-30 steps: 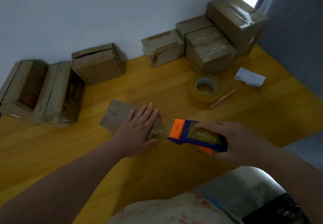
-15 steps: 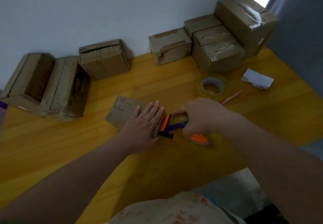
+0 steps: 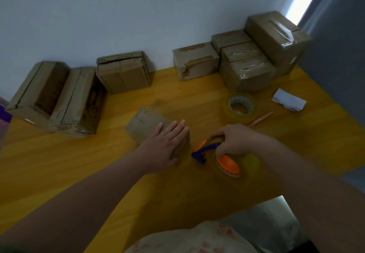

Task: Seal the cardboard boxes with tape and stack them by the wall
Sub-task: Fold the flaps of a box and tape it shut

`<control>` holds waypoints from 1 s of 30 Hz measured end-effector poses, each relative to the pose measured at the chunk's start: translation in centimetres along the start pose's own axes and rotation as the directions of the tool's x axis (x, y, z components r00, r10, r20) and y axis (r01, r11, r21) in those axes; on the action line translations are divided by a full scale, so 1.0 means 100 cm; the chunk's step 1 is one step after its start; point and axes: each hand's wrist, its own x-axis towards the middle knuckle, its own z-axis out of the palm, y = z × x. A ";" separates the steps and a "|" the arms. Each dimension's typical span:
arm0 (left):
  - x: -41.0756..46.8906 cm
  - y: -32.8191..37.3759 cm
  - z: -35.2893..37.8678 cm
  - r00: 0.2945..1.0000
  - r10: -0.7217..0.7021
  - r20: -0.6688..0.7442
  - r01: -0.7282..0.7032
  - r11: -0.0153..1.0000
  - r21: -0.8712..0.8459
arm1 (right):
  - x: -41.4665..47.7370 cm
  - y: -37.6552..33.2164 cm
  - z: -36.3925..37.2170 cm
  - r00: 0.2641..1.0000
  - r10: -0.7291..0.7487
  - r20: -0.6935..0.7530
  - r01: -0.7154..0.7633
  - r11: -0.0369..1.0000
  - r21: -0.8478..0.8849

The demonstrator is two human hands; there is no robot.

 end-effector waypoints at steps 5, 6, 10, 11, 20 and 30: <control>-0.002 0.005 -0.007 0.998 -0.056 0.012 0.057 0.991 -0.117 | -0.009 0.023 0.017 0.966 0.077 -0.247 -0.010 0.965 0.262; 0.001 0.009 -0.006 0.990 -0.137 -0.021 0.132 0.980 -0.147 | -0.007 0.025 0.025 0.952 0.091 -0.293 0.000 0.955 0.298; 0.021 0.025 0.000 0.904 -0.412 -0.115 0.387 0.902 -0.192 | 0.002 0.034 0.061 0.888 0.113 -0.446 0.042 0.945 0.324; 0.023 0.026 0.003 0.895 -0.429 -0.127 0.404 0.896 -0.182 | 0.002 0.036 0.066 0.875 0.133 -0.466 0.050 0.931 0.361; 0.024 0.015 0.000 0.942 -0.305 -0.140 0.298 0.952 -0.066 | 0.006 0.043 0.067 0.877 0.254 -0.407 -0.103 0.929 0.356; 0.014 -0.014 -0.009 0.997 0.071 -0.025 -0.068 0.992 0.107 | -0.007 0.049 0.069 0.869 0.248 -0.428 -0.009 0.873 0.487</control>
